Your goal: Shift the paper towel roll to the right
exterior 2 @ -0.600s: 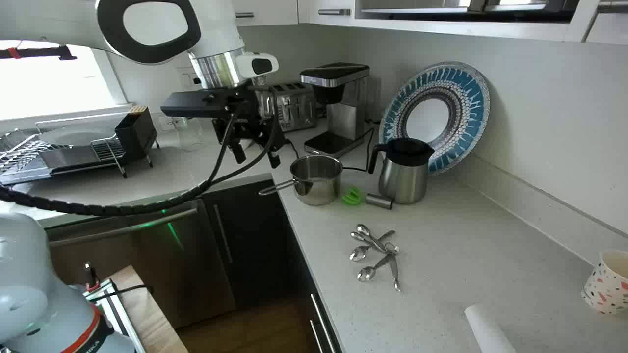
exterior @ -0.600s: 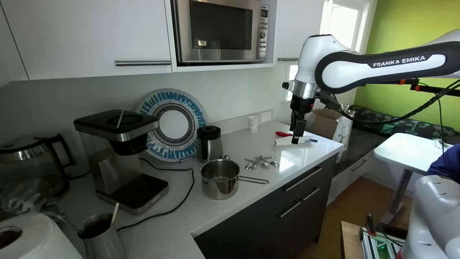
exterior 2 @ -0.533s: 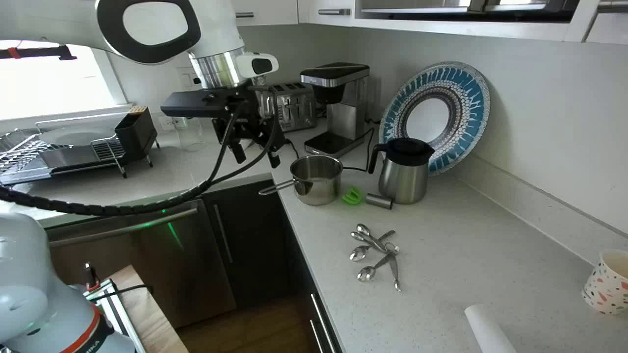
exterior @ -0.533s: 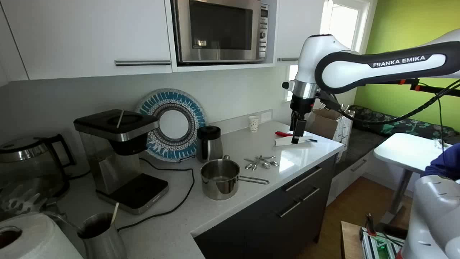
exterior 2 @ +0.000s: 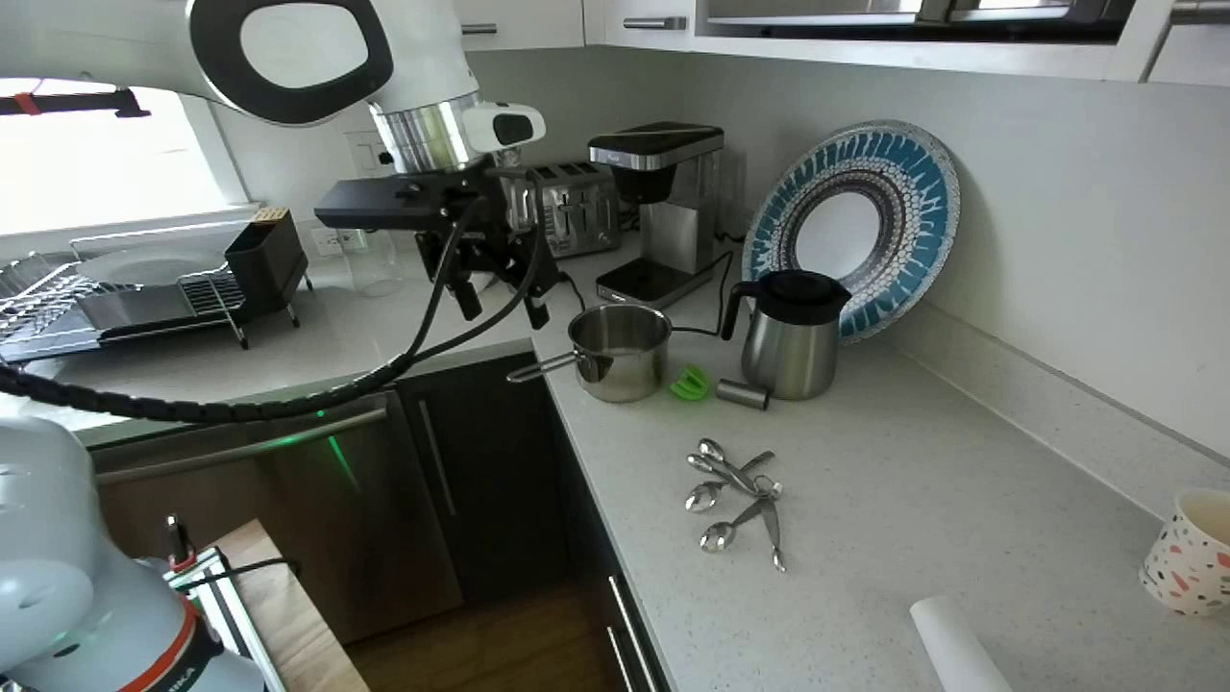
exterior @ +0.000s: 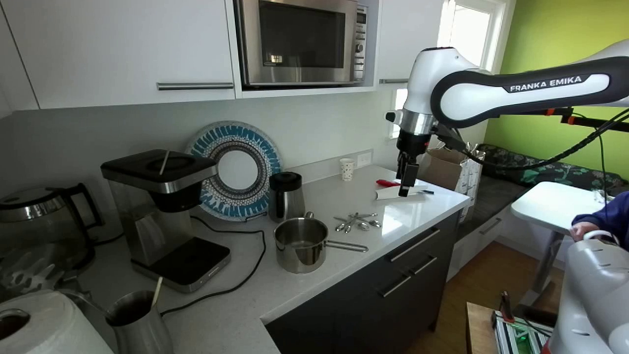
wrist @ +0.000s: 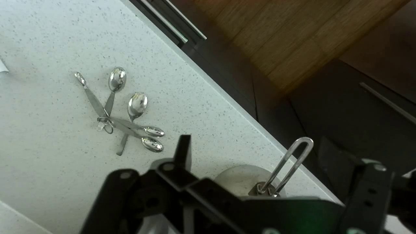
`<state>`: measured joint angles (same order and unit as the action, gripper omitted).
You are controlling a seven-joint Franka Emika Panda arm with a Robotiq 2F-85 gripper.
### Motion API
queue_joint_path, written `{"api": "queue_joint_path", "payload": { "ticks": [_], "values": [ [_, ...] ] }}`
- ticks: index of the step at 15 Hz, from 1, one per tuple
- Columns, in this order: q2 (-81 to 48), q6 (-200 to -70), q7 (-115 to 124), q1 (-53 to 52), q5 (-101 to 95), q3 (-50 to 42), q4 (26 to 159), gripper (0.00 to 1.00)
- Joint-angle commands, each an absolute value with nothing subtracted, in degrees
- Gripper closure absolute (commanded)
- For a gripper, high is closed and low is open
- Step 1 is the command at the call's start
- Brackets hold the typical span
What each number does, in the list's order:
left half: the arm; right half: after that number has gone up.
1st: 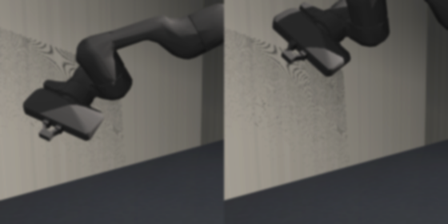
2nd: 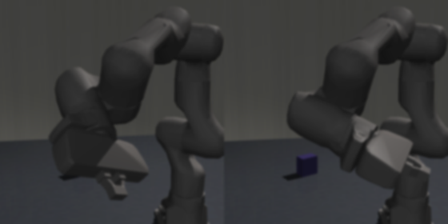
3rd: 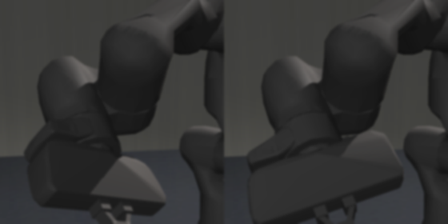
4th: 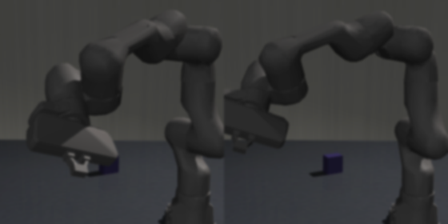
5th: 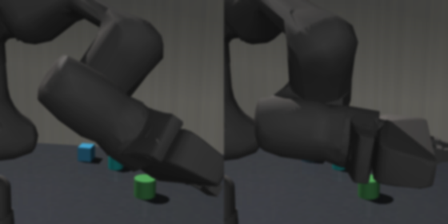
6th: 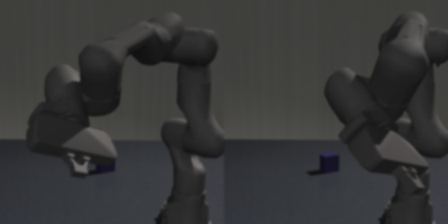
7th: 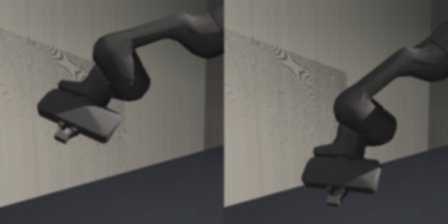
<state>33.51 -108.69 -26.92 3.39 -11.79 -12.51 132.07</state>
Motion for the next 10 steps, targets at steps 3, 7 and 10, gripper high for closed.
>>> {"api": "queue_joint_path", "payload": {
  "ticks": [3, 7, 10],
  "values": [
    [29.90, -118.82, -30.19, -3.29, -5.77, -10.62, 130.23, 0.00],
    [24.63, -127.40, -31.41, -10.85, -0.20, -5.17, 126.08, 0.00],
    [18.73, -129.66, -34.33, -15.65, 2.97, -1.86, 118.25, 0.00]
  ]
}}
